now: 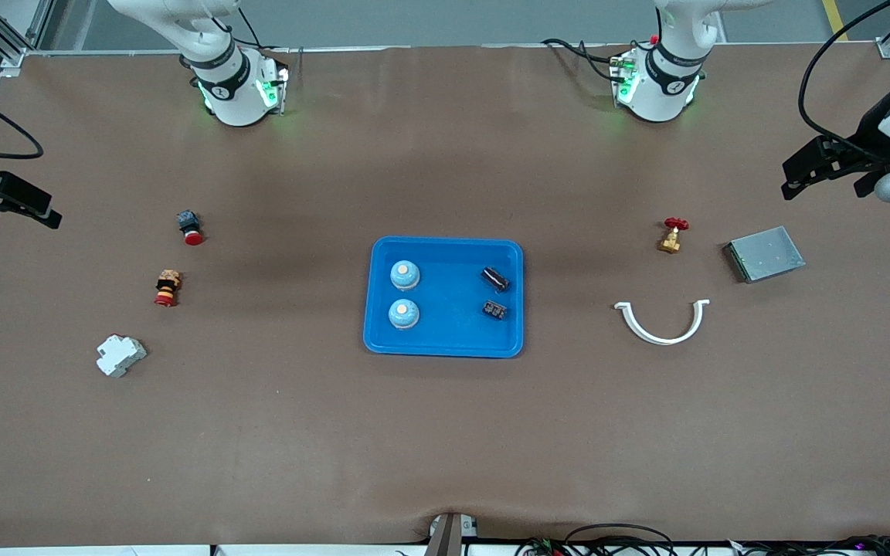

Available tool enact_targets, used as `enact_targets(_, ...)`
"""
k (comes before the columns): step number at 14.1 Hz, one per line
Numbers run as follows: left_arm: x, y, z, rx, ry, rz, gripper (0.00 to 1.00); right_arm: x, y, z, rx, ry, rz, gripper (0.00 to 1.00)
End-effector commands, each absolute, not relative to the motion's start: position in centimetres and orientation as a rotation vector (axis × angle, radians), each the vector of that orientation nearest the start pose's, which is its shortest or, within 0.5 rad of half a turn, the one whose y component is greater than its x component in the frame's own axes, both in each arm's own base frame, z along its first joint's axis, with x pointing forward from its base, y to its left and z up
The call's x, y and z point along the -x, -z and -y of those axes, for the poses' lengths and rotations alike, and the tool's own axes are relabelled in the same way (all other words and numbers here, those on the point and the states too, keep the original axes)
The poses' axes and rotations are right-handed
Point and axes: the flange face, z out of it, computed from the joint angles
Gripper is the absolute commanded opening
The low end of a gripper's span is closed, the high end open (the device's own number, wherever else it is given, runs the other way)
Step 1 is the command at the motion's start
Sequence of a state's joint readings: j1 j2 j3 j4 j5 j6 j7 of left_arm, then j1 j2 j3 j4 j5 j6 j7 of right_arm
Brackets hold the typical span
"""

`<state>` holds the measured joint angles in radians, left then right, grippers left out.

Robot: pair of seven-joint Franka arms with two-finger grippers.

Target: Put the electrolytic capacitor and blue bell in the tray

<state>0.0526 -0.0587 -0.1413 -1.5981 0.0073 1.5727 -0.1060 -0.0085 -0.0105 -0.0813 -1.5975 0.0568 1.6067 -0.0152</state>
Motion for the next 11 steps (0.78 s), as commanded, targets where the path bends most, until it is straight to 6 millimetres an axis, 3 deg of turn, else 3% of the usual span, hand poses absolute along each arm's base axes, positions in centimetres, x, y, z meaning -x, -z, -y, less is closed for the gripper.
enact_targets(1, -53.61, -64.94, 4.82, 3.107, 0.052, 0.002, 1.0, -54.83, -62.62, 4.13, 3.092, -0.044, -0.121, 1.0)
enact_targets(11, -53.74, -65.68, 4.62, 3.105, 0.074, -0.007, 1.0, -55.02, -63.15, 3.76, 3.097, -0.026, -0.124, 1.0)
